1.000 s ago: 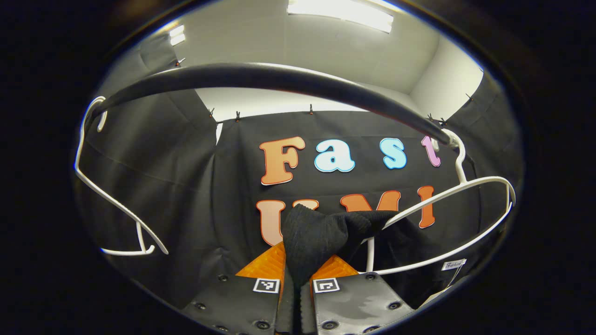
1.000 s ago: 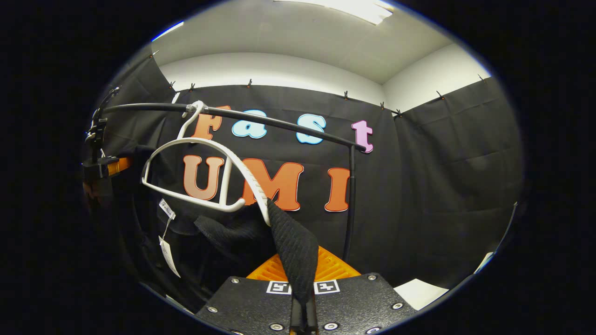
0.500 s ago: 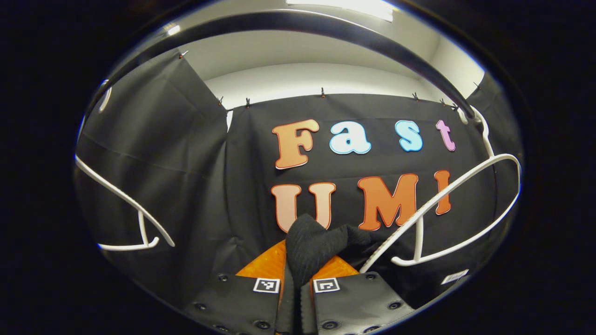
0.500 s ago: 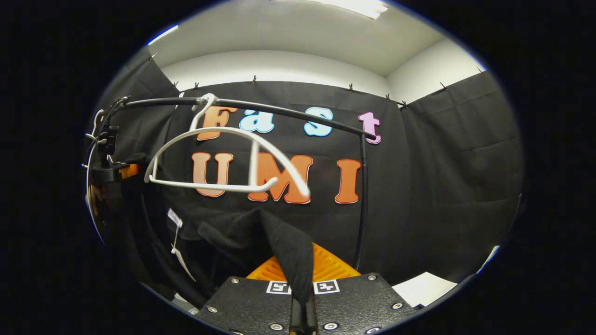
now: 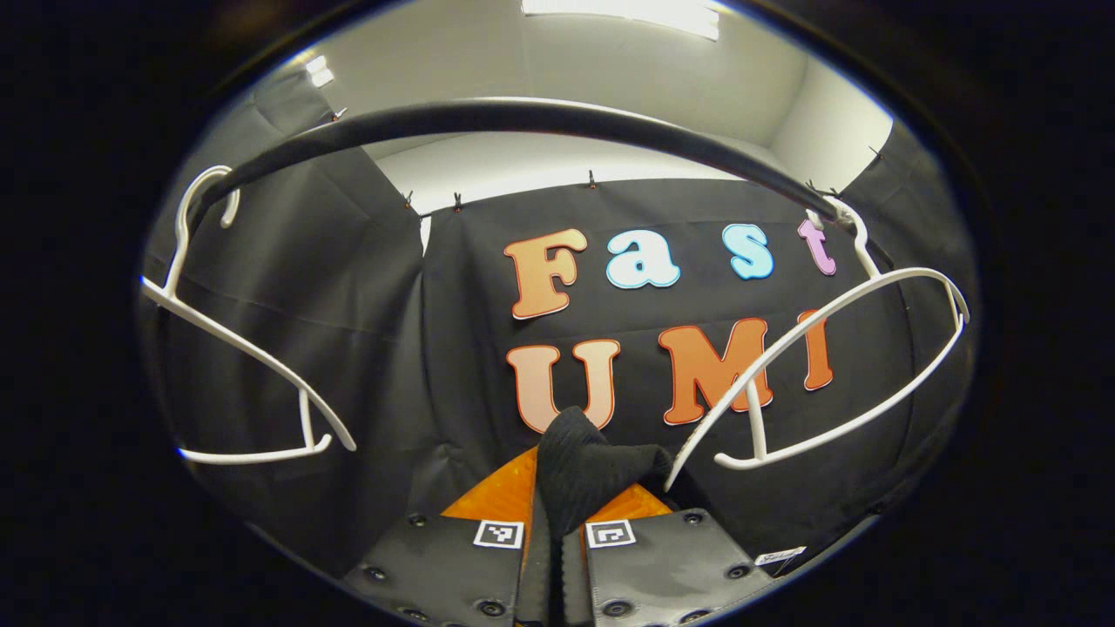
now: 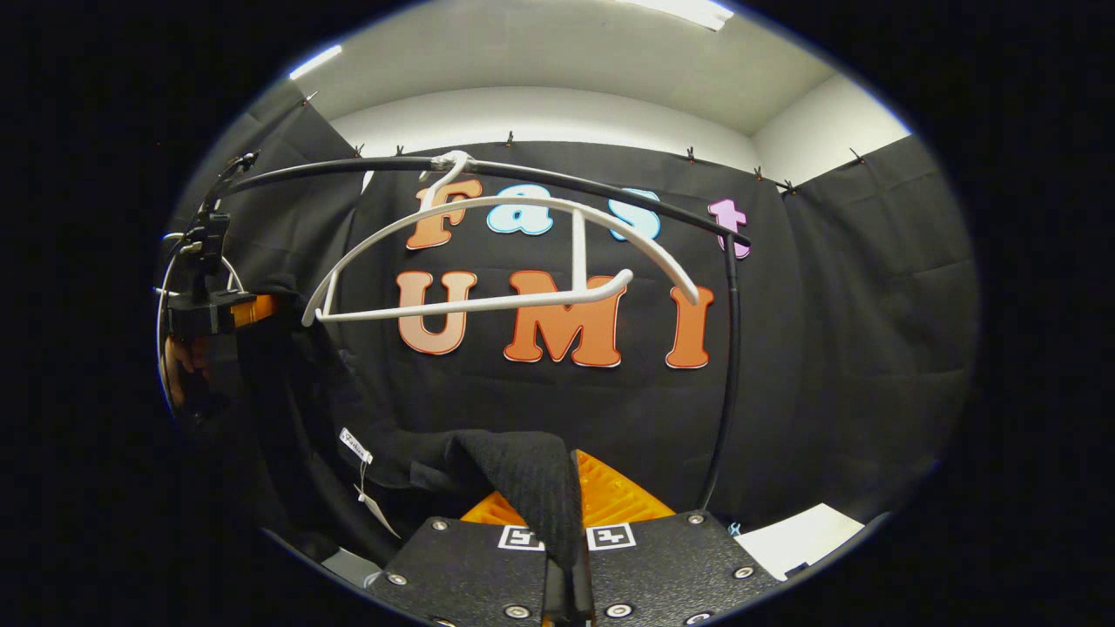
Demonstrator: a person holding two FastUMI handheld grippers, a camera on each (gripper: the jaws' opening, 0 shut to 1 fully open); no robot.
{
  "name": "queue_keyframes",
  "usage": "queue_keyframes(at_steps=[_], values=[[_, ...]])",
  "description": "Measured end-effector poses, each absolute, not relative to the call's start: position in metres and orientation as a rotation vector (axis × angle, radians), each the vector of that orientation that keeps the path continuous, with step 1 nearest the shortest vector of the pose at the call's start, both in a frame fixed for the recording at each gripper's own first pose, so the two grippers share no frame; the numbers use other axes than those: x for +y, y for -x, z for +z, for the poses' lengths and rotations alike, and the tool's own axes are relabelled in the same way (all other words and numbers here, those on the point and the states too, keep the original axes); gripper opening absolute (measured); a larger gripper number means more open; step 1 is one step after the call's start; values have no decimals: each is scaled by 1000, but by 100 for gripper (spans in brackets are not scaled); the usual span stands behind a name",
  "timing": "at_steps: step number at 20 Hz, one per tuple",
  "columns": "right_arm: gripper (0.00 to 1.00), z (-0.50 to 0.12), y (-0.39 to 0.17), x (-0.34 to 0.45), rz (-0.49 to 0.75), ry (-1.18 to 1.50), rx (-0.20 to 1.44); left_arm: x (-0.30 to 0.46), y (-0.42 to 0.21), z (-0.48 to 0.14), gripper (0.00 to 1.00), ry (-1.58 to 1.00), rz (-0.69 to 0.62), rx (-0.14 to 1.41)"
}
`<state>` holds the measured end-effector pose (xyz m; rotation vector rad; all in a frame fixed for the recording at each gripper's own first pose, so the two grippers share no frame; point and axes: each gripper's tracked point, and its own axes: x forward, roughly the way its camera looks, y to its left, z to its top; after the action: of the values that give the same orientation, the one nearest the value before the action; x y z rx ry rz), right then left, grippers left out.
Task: Grasp the clothes on the hanger with both hands and then place them into the laundry hamper below.
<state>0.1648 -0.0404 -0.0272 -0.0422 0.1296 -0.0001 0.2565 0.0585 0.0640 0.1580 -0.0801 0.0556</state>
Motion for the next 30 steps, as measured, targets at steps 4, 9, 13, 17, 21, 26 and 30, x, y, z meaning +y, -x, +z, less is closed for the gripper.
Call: queue_keyframes(at_steps=[4,9,13,17,21,26,30], values=[[10,-37,-157,-19,32,3,154,65,-239,38,12,-146,58,-38],[10,-63,-148,15,99,-8,209,72,-204,-21,12,-146,55,70],[10,-95,-141,44,149,-23,271,76,-182,-70,12,-135,56,180],[10,-134,-126,65,178,-36,366,86,-148,-133,12,-168,70,306],[10,-178,-118,76,197,-13,457,91,-118,-180,13,-184,60,407],[10,-249,-89,88,220,-10,615,108,-94,-242,12,-178,86,555],[11,-301,-67,87,211,-5,746,121,-79,-294,12,-194,110,678]])
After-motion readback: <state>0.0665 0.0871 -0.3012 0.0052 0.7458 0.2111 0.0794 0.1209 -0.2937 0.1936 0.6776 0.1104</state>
